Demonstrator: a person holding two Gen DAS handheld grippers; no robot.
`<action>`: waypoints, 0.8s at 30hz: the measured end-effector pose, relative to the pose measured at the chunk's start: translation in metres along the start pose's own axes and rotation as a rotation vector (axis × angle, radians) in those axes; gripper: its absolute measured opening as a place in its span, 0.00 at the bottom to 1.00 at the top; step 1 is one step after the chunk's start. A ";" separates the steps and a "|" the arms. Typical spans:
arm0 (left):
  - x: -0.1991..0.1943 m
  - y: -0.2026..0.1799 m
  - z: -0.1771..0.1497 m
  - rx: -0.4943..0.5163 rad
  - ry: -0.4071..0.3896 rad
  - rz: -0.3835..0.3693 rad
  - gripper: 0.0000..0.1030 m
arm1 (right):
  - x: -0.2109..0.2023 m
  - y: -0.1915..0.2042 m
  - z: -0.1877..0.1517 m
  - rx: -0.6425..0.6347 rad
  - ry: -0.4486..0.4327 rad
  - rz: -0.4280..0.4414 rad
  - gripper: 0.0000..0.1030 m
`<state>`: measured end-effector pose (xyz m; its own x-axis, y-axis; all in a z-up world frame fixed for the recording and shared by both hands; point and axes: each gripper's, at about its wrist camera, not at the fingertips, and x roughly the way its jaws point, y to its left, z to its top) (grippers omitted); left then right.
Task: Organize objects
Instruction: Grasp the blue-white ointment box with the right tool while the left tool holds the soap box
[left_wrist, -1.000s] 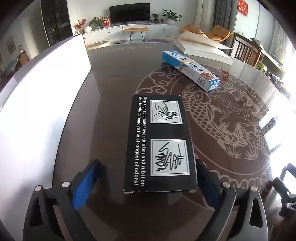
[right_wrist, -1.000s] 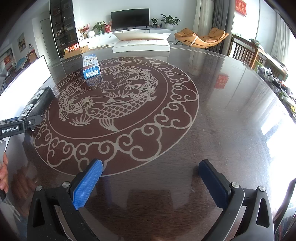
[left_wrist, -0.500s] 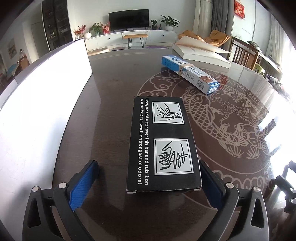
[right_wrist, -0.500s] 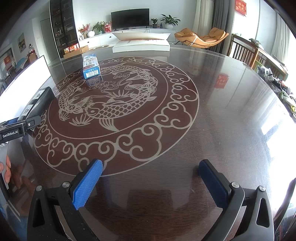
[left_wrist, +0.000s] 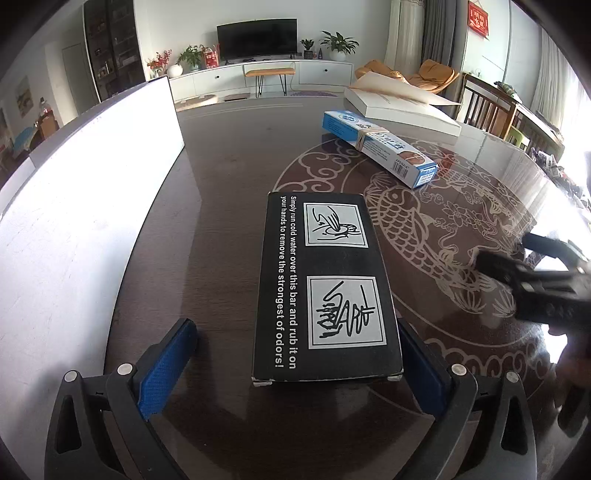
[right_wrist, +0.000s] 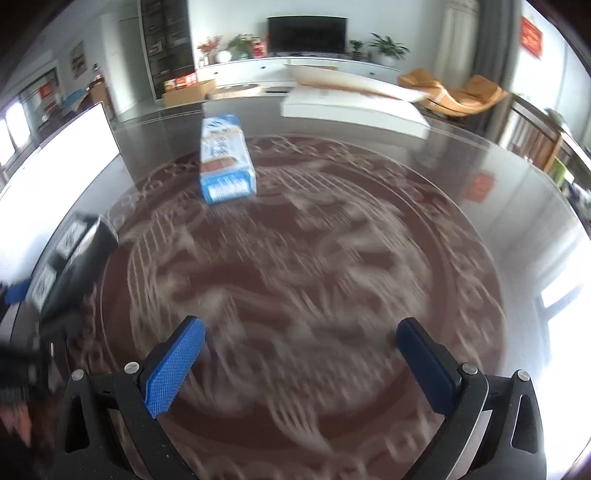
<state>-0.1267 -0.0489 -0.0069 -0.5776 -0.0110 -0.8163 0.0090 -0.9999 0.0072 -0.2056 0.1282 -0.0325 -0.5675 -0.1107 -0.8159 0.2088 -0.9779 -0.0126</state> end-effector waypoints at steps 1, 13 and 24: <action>0.000 0.000 0.000 0.000 0.000 0.000 1.00 | 0.009 0.006 0.012 -0.011 0.000 0.008 1.00; 0.000 0.001 0.000 0.000 0.000 0.000 1.00 | 0.071 0.060 0.102 -0.058 -0.016 0.045 0.81; 0.000 0.001 0.000 -0.001 -0.001 0.000 1.00 | 0.040 0.057 0.064 -0.090 -0.057 0.079 0.40</action>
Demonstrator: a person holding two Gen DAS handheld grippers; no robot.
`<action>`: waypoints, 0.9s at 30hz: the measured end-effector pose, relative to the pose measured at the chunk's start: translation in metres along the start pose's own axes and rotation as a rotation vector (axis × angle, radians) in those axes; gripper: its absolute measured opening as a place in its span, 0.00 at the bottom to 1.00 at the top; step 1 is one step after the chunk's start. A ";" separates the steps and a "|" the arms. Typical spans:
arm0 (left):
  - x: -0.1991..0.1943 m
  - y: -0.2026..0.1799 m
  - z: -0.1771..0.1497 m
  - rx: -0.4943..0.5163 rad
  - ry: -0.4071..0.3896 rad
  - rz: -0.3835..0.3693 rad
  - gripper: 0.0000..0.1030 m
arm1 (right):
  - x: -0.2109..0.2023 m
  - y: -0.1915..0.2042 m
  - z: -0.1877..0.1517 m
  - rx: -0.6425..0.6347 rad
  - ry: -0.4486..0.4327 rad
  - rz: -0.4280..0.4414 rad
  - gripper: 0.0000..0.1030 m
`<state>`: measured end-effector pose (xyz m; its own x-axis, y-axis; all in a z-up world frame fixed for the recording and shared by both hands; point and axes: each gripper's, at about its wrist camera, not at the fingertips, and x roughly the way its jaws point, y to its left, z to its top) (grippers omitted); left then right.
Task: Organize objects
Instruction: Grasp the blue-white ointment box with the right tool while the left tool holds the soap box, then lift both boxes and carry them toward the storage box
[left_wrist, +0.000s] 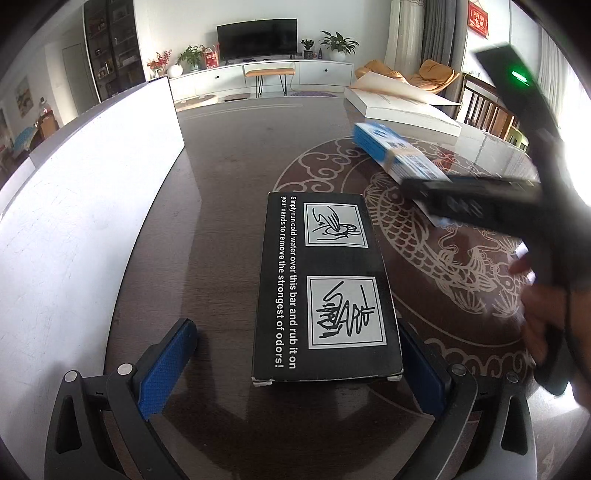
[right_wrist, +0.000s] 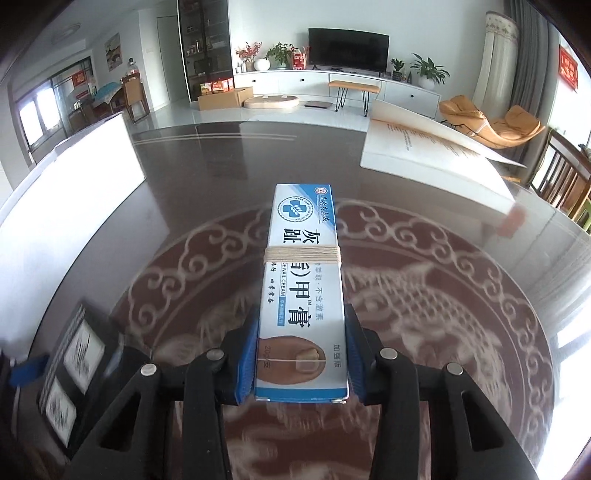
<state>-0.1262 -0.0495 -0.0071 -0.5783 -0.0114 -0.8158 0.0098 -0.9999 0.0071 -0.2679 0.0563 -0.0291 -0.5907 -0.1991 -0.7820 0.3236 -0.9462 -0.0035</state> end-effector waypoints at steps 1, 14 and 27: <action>0.000 0.000 0.000 0.000 0.000 0.000 1.00 | -0.006 -0.001 -0.009 0.000 0.000 -0.003 0.41; 0.001 0.000 0.000 0.000 0.000 0.000 1.00 | -0.132 -0.003 -0.156 0.067 -0.002 -0.066 0.41; 0.009 0.000 0.015 0.077 0.125 -0.056 1.00 | -0.137 -0.013 -0.160 0.105 0.140 0.014 0.93</action>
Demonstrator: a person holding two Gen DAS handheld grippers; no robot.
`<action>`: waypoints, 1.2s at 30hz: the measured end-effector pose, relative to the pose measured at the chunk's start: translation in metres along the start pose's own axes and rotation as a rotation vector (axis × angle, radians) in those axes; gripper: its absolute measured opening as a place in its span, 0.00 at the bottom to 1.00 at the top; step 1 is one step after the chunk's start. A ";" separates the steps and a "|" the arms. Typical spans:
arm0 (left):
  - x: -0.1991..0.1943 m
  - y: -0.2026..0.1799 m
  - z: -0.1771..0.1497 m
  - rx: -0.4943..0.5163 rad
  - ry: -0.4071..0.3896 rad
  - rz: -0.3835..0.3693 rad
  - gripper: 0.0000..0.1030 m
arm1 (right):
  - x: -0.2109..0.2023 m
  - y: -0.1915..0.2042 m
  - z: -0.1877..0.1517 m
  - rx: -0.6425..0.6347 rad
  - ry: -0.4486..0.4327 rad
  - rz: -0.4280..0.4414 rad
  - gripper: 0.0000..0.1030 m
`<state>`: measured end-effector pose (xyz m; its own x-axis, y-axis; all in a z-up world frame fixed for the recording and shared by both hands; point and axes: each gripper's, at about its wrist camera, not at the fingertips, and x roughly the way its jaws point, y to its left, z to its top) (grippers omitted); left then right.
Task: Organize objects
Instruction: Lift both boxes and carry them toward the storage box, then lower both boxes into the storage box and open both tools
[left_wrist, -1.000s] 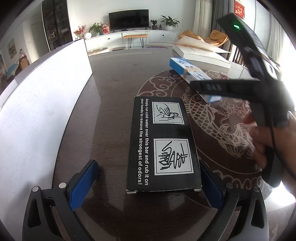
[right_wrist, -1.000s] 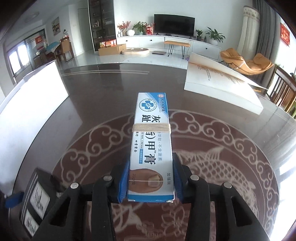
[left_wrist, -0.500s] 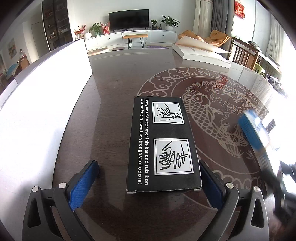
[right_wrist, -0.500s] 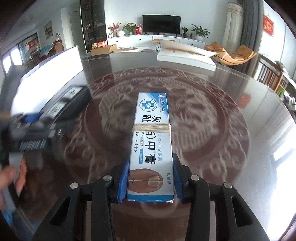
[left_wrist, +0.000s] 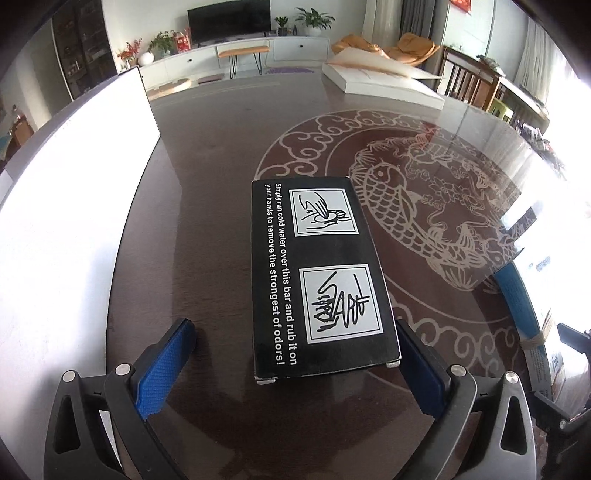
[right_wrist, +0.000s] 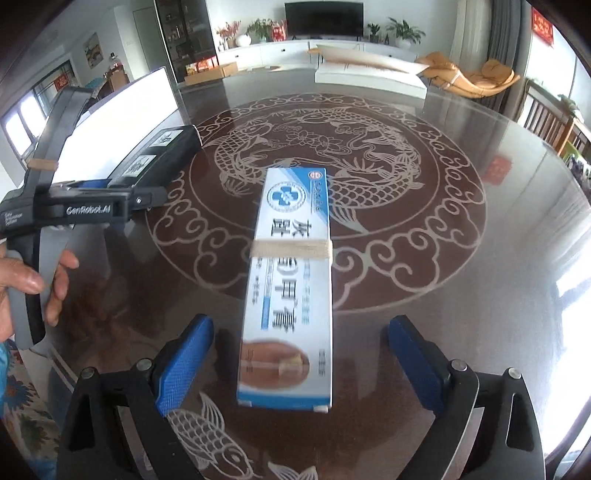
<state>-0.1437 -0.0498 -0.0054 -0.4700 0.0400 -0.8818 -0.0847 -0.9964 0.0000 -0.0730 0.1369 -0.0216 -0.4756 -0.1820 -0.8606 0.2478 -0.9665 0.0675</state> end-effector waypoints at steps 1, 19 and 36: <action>0.002 0.000 0.004 -0.007 0.021 0.003 1.00 | 0.003 -0.001 0.008 0.012 0.014 0.006 0.93; -0.079 0.025 -0.028 -0.198 -0.203 -0.257 0.56 | -0.052 0.020 0.036 0.073 0.006 0.130 0.43; -0.183 0.259 -0.115 -0.387 -0.215 0.270 0.58 | -0.099 0.323 0.113 -0.208 -0.030 0.647 0.45</action>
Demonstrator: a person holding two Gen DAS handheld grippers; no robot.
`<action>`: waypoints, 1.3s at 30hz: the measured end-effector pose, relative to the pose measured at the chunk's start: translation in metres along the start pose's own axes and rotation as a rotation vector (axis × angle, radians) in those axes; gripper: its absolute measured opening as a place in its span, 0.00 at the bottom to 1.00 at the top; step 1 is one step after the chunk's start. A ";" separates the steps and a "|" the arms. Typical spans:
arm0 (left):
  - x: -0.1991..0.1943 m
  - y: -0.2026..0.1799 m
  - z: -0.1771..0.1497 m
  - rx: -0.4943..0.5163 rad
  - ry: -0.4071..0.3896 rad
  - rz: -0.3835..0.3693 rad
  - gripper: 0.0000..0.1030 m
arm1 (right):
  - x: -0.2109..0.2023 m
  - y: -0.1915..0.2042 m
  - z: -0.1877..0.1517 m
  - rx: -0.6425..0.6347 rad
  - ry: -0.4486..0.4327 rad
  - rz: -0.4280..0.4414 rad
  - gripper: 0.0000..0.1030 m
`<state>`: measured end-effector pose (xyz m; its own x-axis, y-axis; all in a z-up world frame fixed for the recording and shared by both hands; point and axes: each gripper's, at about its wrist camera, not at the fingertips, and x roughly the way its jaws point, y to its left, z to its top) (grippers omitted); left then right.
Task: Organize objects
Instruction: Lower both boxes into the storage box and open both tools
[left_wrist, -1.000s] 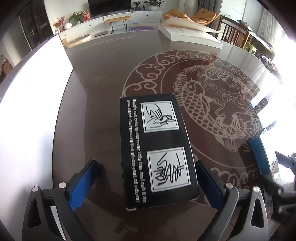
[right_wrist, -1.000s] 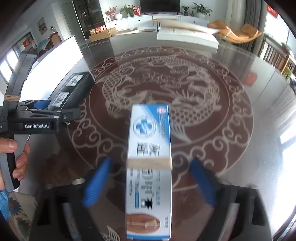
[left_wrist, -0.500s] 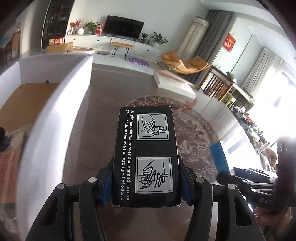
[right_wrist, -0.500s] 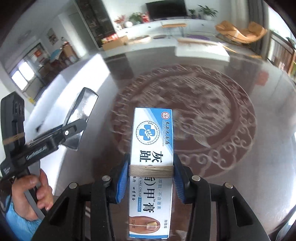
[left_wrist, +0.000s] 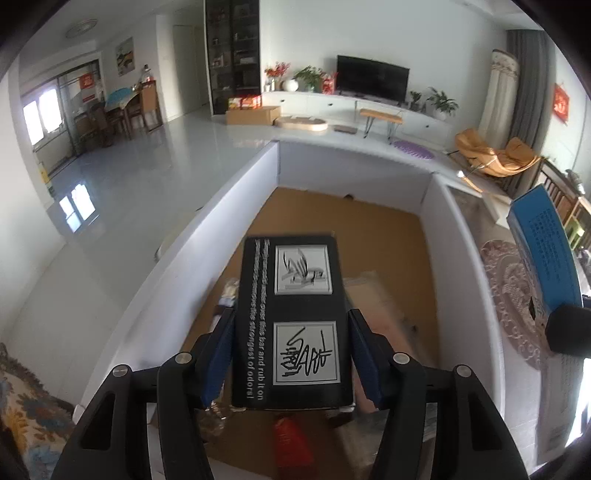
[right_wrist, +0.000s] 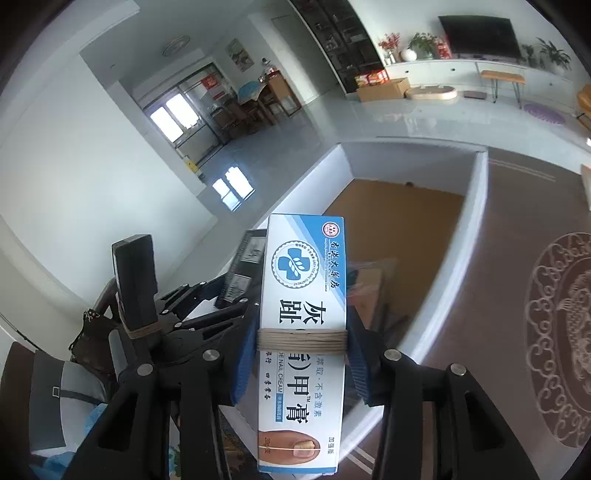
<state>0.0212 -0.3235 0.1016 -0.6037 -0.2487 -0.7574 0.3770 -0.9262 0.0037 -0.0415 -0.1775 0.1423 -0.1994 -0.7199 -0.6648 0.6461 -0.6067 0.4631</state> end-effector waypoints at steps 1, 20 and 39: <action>0.005 0.006 -0.004 -0.003 0.019 0.016 0.59 | 0.020 0.006 -0.002 -0.001 0.026 0.009 0.54; -0.053 -0.005 -0.036 -0.093 -0.042 0.122 1.00 | 0.009 -0.019 -0.015 -0.148 0.078 -0.286 0.91; -0.049 0.010 -0.042 -0.126 -0.020 0.209 1.00 | 0.028 -0.003 -0.022 -0.219 0.131 -0.330 0.94</action>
<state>0.0834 -0.3086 0.1114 -0.5172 -0.4378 -0.7355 0.5792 -0.8117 0.0758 -0.0330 -0.1891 0.1095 -0.3357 -0.4413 -0.8322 0.7074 -0.7015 0.0866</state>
